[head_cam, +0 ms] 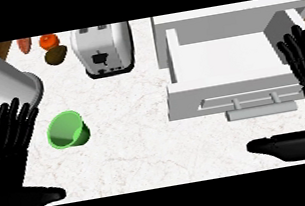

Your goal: Pick up the cup, place it into the drawer and close the drawer

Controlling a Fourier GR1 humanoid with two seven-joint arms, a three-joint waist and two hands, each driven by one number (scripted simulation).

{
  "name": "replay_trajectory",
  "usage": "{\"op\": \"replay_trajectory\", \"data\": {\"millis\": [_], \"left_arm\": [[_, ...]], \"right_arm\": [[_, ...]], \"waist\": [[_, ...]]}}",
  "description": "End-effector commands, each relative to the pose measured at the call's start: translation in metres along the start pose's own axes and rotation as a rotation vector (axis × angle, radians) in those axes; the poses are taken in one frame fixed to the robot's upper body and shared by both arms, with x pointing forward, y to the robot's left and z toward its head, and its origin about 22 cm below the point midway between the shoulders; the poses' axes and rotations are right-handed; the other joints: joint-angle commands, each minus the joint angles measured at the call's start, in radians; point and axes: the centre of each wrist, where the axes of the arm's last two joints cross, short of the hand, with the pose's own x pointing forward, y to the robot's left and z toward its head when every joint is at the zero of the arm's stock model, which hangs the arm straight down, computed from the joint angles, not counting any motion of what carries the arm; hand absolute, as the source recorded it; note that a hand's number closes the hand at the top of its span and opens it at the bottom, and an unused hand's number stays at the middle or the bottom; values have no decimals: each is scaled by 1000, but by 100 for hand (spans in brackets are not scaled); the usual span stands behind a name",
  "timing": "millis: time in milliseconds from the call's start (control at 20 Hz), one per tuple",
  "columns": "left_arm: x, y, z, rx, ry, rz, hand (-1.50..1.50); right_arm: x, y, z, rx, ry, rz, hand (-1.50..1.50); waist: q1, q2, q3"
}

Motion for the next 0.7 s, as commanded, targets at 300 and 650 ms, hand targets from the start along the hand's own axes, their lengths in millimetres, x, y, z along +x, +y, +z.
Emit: {"op": "replay_trajectory", "data": {"millis": [300,650], "left_arm": [[-66,53,33,110,107,-113,-150],[-106,82,23,190,157,-166,-150]], "right_arm": [[-5,-16,-12,-7,4,13,-150],[5,-19,-4,30,0,10,-150]], "waist": [[0,2,0],[-8,2,-1]]}}
